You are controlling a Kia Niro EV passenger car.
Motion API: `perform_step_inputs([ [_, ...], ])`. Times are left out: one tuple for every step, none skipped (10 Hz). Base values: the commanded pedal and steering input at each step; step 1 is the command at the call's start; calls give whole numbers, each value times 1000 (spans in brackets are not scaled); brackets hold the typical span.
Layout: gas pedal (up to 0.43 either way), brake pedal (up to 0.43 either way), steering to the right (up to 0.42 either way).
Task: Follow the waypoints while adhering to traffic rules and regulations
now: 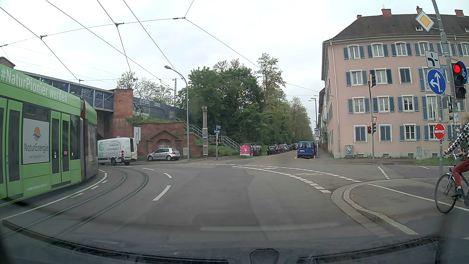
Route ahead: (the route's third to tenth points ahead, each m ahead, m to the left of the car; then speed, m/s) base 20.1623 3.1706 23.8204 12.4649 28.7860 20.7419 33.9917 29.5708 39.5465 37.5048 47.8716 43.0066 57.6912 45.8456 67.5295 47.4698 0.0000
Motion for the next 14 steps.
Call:
perform_step_inputs([
  [0,238,-8],
  [0,244,-8],
  [0,244,-8],
  [0,244,-8],
  [0,244,-8],
  [0,244,-8],
  [0,232,-8],
  [0,85,-8],
  [0,0,-8],
  [0,0,-8],
  [0,0,-8],
  [0,0,-8],
  [20,0,-8],
  [189,0,-8],
])
